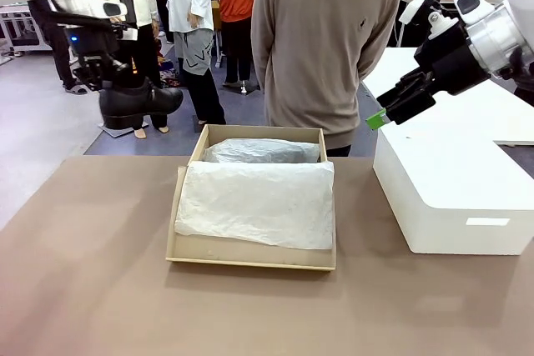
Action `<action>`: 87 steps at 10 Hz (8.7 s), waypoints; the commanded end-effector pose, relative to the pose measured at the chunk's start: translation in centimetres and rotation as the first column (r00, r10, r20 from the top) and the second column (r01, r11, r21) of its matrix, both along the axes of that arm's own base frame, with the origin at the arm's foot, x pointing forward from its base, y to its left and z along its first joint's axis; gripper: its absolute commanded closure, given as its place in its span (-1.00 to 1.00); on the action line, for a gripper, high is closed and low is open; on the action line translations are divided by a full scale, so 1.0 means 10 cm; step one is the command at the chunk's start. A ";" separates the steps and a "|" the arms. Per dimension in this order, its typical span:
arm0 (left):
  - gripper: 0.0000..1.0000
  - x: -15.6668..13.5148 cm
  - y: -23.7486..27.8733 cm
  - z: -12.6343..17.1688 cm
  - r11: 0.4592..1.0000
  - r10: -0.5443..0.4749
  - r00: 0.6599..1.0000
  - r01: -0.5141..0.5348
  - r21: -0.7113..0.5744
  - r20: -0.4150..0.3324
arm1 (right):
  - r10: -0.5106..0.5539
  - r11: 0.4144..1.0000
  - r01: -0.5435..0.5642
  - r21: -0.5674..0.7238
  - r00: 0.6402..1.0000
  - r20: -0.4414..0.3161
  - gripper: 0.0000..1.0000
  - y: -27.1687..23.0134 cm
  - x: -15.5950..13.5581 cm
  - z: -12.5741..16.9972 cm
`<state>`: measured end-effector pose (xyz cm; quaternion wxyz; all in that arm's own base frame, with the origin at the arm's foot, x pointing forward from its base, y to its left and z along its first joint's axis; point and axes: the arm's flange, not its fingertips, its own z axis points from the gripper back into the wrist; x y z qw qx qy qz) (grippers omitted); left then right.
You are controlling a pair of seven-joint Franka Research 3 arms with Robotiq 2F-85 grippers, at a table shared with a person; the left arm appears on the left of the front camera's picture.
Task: Pack the shoes into the box.
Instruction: Place the other shoe of the Shoes into the Shoes Box.
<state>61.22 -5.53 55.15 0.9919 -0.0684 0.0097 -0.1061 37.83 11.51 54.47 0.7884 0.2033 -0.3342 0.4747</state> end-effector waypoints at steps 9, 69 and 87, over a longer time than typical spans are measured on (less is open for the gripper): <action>1.00 0.02 -0.40 0.11 0.985 0.168 0.985 -0.166 -0.045 0.043 | 0.014 1.000 -0.014 0.023 1.000 0.010 -1.00 0.00 0.03 -0.01; 1.00 -0.53 -4.17 -0.86 -0.047 0.998 -0.042 -0.994 0.100 0.051 | 0.014 1.000 -0.014 0.023 1.000 0.010 -1.00 0.00 0.03 -0.01; 1.00 -0.56 -4.25 -1.00 -0.173 0.980 -0.152 -0.969 0.177 0.125 | 0.014 1.000 -0.014 0.023 1.000 0.010 -1.00 0.00 0.03 -0.01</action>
